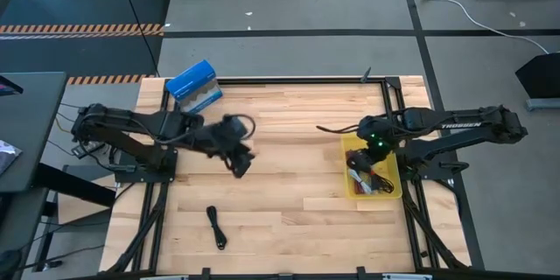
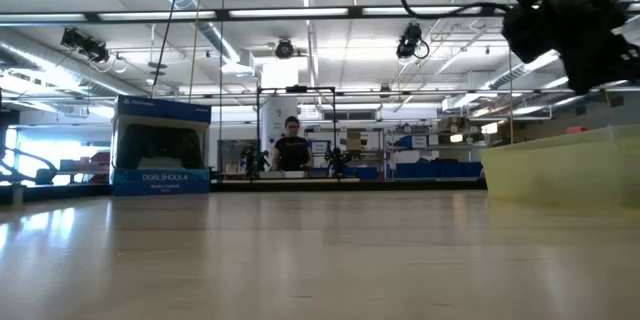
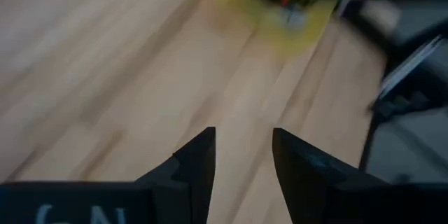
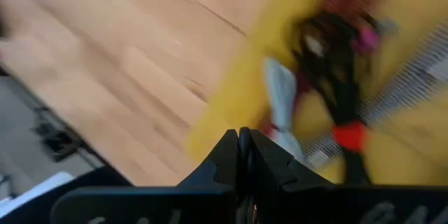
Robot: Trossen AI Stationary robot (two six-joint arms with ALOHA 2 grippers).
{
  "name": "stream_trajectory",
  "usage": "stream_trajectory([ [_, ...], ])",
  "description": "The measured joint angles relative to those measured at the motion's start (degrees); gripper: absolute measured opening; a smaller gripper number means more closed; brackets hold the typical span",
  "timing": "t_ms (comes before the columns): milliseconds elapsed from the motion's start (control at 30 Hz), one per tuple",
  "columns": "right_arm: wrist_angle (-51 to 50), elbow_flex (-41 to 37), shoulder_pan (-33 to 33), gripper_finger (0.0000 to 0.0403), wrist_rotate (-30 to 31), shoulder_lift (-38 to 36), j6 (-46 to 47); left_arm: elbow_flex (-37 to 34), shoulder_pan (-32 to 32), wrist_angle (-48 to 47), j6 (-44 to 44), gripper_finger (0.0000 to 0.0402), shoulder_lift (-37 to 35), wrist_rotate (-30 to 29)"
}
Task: Pick and place USB-C Cables
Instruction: Put the right black charger cable into the yellow bin, then put the black charger cable into the yellow bin
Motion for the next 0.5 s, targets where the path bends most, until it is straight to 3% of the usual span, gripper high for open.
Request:
stream_trajectory([
  [100, -4.15, 0.00, 0.00, 0.0030, 0.67, 0.18, 0.00, 0.00, -1.85, -7.17, -4.31, 0.0148, 0.02, 0.08],
  [233, -4.57, 0.00, -0.08, 0.0069, 3.90, 0.25, 0.33, 0.00, -3.69, -13.81, -10.73, 0.0148, 0.02, 0.00],
  [500, -4.46, 0.00, -1.27, 0.0141, 4.37, 1.49, -0.23, 0.00, -8.93, -23.82, -26.95, 0.0148, 0.16, 0.26],
])
